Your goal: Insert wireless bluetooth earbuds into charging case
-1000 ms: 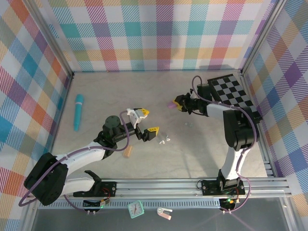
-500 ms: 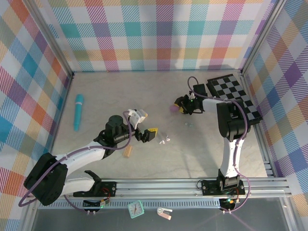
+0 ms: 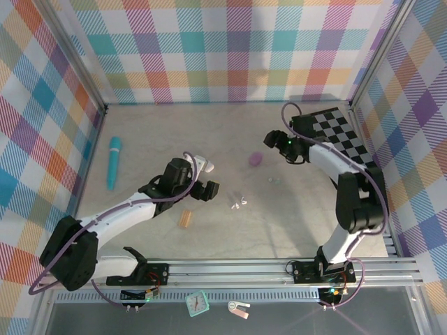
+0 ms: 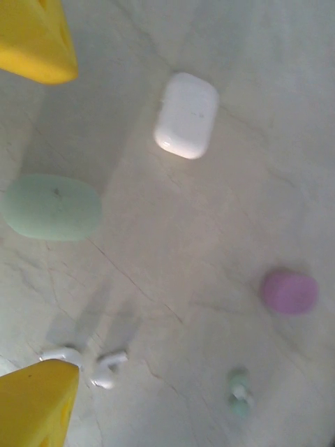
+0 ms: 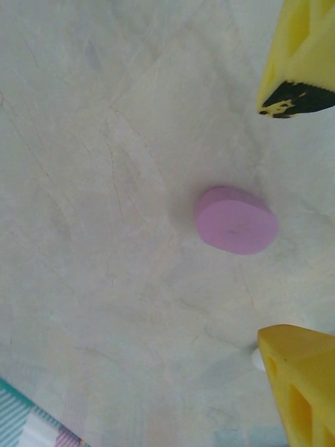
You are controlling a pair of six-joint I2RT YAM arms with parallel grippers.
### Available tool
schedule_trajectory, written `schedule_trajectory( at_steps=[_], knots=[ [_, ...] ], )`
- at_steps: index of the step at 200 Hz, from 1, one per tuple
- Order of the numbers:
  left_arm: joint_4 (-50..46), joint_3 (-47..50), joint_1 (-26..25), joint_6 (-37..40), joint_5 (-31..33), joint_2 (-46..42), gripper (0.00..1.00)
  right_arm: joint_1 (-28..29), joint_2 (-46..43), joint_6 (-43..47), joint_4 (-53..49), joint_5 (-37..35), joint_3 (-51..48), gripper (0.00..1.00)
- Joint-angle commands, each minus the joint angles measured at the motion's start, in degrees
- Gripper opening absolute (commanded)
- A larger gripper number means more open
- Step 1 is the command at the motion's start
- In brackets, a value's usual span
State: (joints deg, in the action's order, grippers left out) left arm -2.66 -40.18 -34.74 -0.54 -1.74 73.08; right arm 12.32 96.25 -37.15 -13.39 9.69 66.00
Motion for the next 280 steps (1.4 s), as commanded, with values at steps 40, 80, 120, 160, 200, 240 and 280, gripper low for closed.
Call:
schedule_trajectory(
  at_steps=[40, 80, 120, 160, 200, 240, 280],
  knots=[
    [-17.8, -8.3, -0.6, 0.2, 3.2, 12.6, 0.93, -0.3, -10.6, 1.7, -0.4, 2.6, -8.6, 0.79],
    [-18.6, -12.6, -0.7, 2.4, -0.2, 18.8, 0.77, -0.3, -13.1, -0.6, 1.4, 6.2, -10.7, 0.79],
    [-18.5, -14.2, -0.8, 2.5, -1.8, 21.9, 0.66, -0.3, -13.5, -0.9, 0.9, 5.7, -10.7, 0.79],
    [-18.7, -14.7, -1.0, 2.0, -2.5, 23.4, 0.58, -0.3, -12.6, -0.8, 0.7, 5.8, -9.9, 0.79],
    [-18.6, -14.9, -1.2, 2.0, -2.6, 23.4, 0.45, -0.3, -12.6, -1.3, 0.9, 6.4, -9.7, 0.78],
    [-17.2, -13.8, -2.3, 3.2, -3.1, 19.2, 0.43, -0.3, -15.7, -0.9, -1.0, 6.9, -10.8, 0.78],
    [-6.0, -9.1, -2.8, 6.4, -11.3, 12.1, 0.43, -0.3, -21.4, 1.0, -2.9, 14.2, -13.1, 0.76]
  ],
)
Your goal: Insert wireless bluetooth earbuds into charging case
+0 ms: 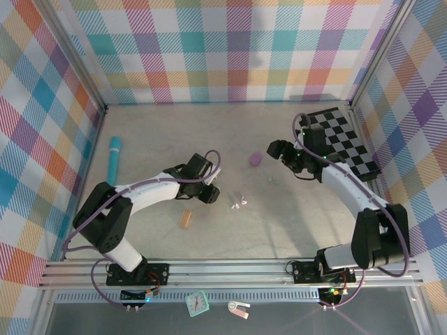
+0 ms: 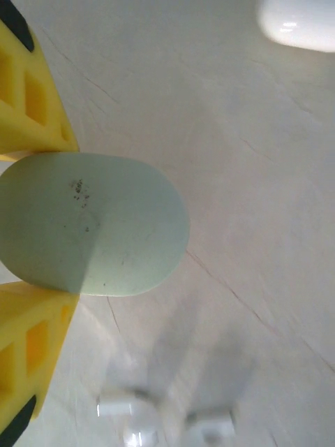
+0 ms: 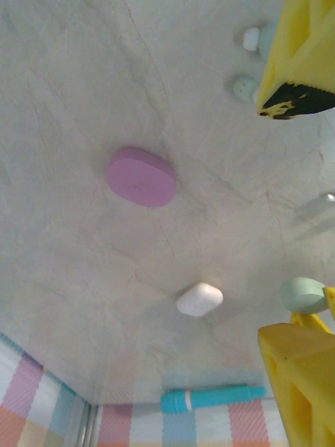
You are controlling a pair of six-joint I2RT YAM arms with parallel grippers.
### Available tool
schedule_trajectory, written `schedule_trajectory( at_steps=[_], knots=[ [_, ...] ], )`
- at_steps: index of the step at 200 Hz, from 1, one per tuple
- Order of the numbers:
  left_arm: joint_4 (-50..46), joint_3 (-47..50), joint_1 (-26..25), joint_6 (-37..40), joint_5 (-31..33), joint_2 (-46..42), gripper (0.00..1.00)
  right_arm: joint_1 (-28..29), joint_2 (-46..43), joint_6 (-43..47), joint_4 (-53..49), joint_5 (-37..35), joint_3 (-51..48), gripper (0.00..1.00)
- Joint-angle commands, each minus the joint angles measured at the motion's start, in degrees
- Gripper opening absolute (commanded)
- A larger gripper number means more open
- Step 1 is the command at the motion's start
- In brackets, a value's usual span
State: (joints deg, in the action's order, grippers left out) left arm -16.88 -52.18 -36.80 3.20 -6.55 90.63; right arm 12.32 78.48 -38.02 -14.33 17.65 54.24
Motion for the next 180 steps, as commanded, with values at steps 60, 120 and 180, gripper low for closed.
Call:
schedule_trajectory(
  at_steps=[60, 120, 180],
  knots=[
    [30.8, 10.5, -2.7, 7.8, -16.6, -13.2, 0.42, -0.2, -8.9, 1.7, -1.4, 25.3, -4.2, 0.75],
    [37.5, 11.4, -6.0, 13.4, -17.2, -14.1, 0.43, 5.3, -8.3, -3.9, 8.2, 30.0, -8.7, 0.73],
    [38.4, 12.0, -7.7, 13.5, -17.5, -14.3, 0.43, 12.3, -4.1, -8.1, 15.4, 29.0, -9.6, 0.62]
  ],
)
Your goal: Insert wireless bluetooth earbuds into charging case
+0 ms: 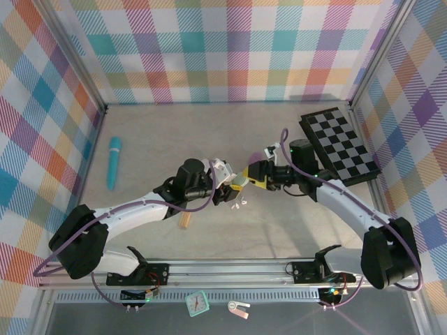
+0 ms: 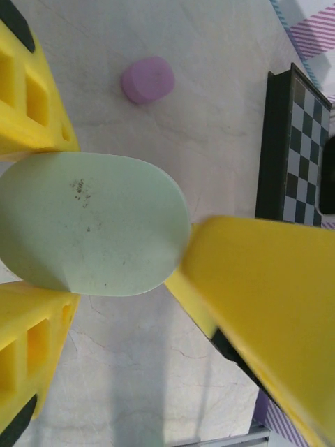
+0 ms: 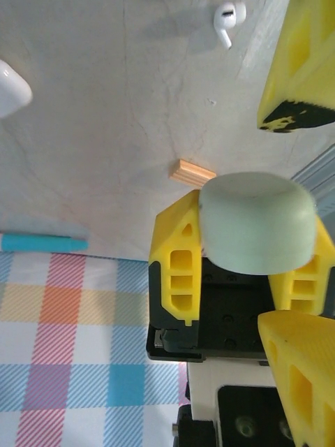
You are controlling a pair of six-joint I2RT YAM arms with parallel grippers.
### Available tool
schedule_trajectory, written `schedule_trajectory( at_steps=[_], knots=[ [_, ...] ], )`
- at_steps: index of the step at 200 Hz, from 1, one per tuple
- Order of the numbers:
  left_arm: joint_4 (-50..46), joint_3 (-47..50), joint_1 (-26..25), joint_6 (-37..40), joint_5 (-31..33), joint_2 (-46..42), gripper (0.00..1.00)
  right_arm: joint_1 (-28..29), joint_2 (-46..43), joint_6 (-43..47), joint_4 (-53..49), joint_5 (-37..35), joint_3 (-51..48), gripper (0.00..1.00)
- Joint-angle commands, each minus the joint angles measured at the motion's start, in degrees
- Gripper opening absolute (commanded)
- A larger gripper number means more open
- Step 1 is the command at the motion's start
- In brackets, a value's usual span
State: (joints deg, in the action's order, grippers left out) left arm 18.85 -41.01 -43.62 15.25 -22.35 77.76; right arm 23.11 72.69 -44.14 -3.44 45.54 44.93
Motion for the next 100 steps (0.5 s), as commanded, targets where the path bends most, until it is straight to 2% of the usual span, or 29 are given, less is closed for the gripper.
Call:
schedule_trajectory(
  at_steps=[1, 24, 48, 78, 100],
  knots=[
    [2.7, 0.9, -0.9, 1.4, -1.7, -1.4, 0.43, 1.5, 1.7, -2.0, 4.4, 1.1, -0.3, 0.62],
    [2.5, 0.8, -1.0, 1.5, -1.4, -1.9, 0.43, 1.7, 2.0, -2.2, 4.6, 0.5, -0.4, 0.43],
    [1.0, 1.3, -1.0, 2.2, -0.7, -2.8, 0.43, 1.8, 1.1, -2.3, 4.5, -0.5, -0.5, 0.30],
    [0.7, 3.1, -1.0, 2.8, 0.5, -4.8, 0.45, 1.8, 0.2, -2.8, 4.2, -0.6, -0.6, 0.18],
    [4.1, 4.8, -1.0, 1.8, 1.5, -5.9, 0.52, 1.8, -0.6, -5.2, 6.0, -0.2, -1.0, 0.14]
  ],
)
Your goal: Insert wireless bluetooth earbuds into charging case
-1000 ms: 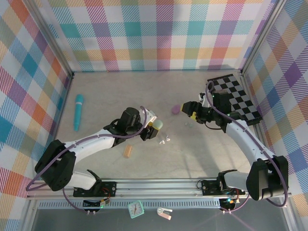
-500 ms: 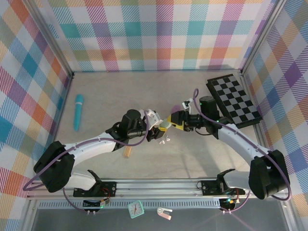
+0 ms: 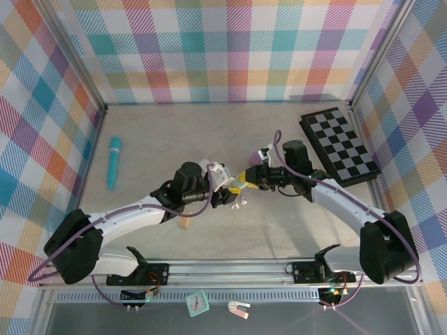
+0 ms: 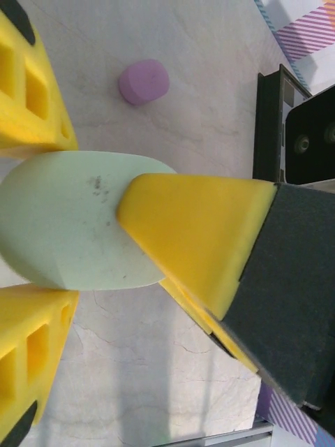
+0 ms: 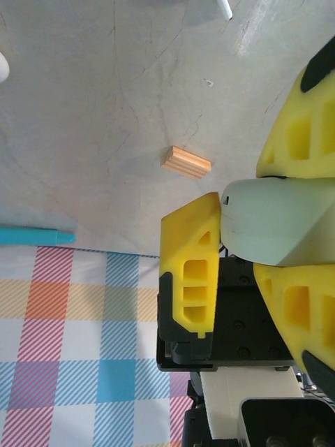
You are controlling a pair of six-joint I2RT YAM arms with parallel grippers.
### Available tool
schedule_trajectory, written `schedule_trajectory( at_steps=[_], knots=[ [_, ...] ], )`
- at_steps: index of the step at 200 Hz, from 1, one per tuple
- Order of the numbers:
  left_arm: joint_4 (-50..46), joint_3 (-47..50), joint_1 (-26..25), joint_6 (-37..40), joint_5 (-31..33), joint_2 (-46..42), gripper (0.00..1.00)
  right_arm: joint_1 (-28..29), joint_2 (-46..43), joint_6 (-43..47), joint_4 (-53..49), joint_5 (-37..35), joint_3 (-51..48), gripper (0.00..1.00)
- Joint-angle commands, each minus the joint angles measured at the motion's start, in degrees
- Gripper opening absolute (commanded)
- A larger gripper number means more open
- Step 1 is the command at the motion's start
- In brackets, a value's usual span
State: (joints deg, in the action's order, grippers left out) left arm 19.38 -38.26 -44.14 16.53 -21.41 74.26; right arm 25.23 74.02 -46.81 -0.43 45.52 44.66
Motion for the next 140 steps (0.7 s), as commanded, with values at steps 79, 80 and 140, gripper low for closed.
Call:
schedule_trajectory(
  at_steps=[79, 80, 140],
  knots=[
    [47.5, 14.3, -0.4, -12.2, 6.4, -0.3, 0.68, 0.4, -1.1, -33.3, 40.6, 2.8, -7.5, 0.07],
    [47.9, 14.4, -0.4, -12.2, 6.5, -0.1, 0.69, 0.5, -1.1, -33.5, 40.8, 2.6, -7.6, 0.07],
    [58.1, 13.0, -0.4, -11.8, 6.9, 3.7, 0.73, 3.7, -0.4, -43.0, 50.8, -2.4, -6.4, 0.03]
  ],
)
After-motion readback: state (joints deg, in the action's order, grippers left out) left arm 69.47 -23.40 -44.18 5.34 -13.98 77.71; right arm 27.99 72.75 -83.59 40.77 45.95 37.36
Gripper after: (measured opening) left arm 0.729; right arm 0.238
